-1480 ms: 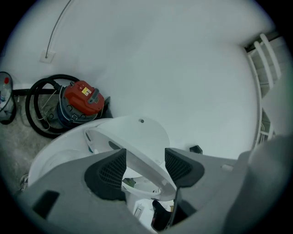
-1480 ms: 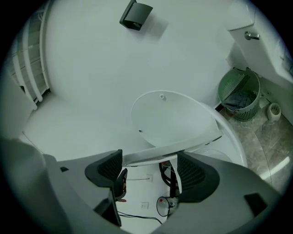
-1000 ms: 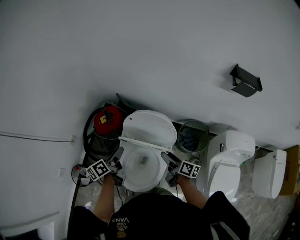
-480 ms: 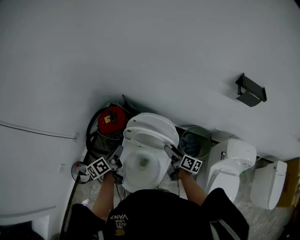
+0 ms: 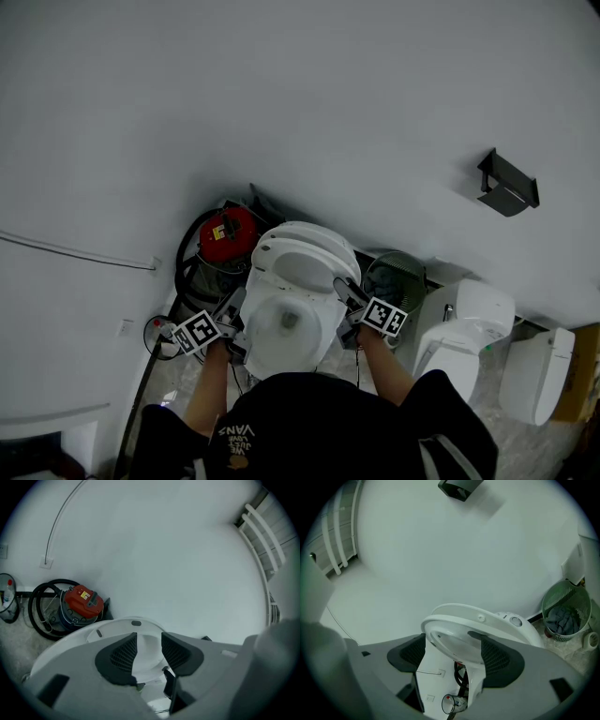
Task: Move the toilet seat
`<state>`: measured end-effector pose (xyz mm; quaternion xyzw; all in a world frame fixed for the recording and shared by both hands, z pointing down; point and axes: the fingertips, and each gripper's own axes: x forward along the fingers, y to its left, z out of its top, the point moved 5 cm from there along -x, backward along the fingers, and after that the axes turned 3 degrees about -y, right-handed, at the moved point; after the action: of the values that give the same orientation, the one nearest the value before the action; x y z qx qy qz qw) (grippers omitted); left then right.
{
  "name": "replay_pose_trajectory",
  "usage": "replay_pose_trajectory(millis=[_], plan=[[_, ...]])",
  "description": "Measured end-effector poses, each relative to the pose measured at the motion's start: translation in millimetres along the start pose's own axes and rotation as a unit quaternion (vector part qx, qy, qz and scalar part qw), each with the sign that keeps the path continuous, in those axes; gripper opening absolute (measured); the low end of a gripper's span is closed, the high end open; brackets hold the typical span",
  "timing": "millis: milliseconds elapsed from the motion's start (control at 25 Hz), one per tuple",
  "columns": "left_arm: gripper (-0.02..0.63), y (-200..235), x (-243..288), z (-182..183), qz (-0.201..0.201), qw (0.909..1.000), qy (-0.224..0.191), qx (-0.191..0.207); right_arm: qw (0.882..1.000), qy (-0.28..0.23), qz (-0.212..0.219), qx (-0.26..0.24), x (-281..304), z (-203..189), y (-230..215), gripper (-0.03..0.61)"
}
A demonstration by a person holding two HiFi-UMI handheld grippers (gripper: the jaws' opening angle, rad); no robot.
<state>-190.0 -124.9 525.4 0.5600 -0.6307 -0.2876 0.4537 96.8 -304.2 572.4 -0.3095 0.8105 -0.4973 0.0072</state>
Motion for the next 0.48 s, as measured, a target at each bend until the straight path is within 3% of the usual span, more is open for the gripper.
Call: replay_pose_trajectory(millis=[480], plan=[[0.156,3.7,-14.8,-1.1,0.004,1.0000,0.002,0.000,0.999,-0.033,-0.016,-0.015,1.3,13.9,-0.6,0.356]])
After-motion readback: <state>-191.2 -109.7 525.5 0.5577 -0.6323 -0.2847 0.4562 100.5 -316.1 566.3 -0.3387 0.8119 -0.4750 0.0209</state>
